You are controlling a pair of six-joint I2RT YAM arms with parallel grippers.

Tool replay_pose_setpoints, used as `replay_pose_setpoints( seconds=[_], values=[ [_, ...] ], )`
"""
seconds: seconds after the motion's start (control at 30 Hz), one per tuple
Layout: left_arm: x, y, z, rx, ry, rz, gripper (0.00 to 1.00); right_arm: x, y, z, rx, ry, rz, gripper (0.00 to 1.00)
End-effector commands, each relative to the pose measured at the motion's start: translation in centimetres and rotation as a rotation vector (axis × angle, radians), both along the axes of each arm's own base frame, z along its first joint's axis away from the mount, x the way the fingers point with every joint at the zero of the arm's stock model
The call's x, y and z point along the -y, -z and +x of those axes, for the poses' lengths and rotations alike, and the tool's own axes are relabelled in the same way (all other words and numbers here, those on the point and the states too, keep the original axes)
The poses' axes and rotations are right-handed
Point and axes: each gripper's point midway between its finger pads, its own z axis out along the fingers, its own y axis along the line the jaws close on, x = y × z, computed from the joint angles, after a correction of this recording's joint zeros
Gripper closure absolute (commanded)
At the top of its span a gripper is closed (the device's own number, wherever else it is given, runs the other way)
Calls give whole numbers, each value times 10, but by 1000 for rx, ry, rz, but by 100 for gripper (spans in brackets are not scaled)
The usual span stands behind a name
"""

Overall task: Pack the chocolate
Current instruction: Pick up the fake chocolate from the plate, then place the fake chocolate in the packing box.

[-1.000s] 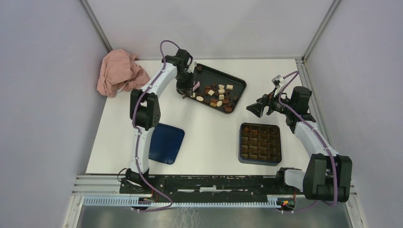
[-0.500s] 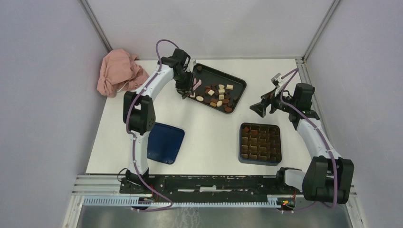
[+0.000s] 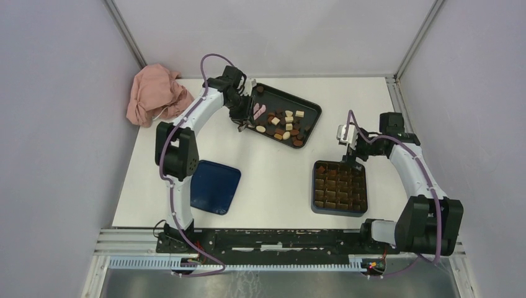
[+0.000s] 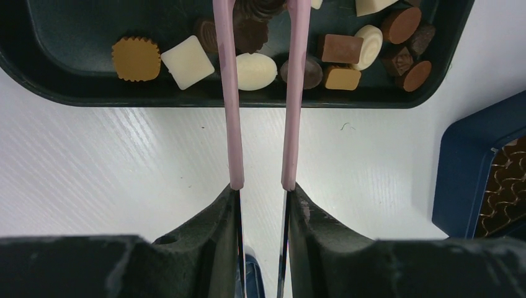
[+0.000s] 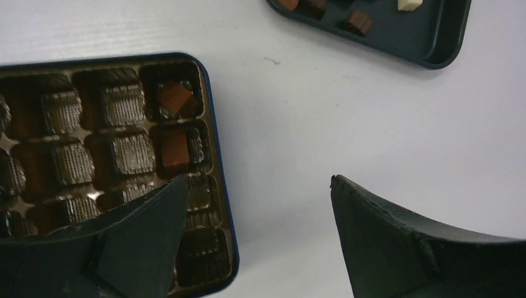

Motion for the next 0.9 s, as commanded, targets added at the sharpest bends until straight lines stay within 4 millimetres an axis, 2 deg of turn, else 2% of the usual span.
replay_pose_setpoints(
  seconds=[0.0,0.1,0.27,0.43,0.6,0.73,0.87],
  values=[
    [10,-37,3,113,61,-80,75,22,4,2,26,-130,-196,14],
    [13,-41,-1,115,72,-108,75,27,13,-2,-65,-137,-215,23],
    [16,-45,-8,115,91,-130,75,19,24,-15,-166,-169,-160,30],
    [16,-52,-13,124,103,-144,75,16,9,3,-140,-37,-94,30],
    [27,-65,-28,107,147,-222,75,11,-10,19,-110,84,-3,29],
    [44,-77,-53,110,221,-273,75,15,-29,37,-66,225,101,28],
    [74,-84,-89,107,315,-320,75,34,-47,51,-12,401,217,27]
  ],
)
